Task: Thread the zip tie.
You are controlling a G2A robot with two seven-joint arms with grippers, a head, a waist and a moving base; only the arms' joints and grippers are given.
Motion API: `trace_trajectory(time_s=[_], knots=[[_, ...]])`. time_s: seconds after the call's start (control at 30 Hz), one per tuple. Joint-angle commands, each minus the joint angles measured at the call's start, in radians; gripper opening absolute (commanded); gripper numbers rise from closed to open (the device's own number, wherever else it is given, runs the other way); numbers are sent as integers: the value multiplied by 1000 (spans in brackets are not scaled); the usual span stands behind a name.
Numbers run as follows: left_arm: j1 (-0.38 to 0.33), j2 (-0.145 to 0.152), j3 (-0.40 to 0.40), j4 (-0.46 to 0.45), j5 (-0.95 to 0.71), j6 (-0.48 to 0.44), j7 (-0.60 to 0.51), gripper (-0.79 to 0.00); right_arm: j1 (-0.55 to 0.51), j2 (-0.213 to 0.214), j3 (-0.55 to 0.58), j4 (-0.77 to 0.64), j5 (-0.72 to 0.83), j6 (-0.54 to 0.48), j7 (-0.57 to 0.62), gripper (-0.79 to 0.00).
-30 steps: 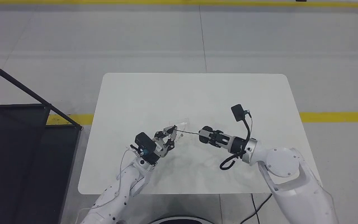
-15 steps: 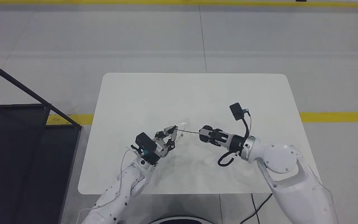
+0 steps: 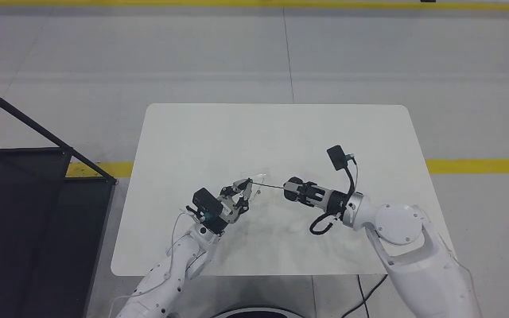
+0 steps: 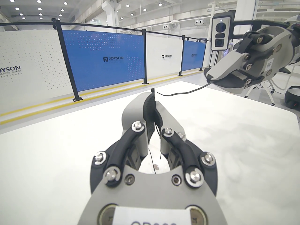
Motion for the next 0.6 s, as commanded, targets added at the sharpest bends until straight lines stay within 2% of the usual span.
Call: trace_trajectory(time_s=[0.0, 0.57], knots=[[0, 0, 0, 0, 0, 0, 0, -785, 0, 0, -1, 1, 1, 3, -1, -785], [0, 0, 0, 0, 0, 0, 0, -785, 7, -2, -6, 8, 13, 9, -12, -785]])
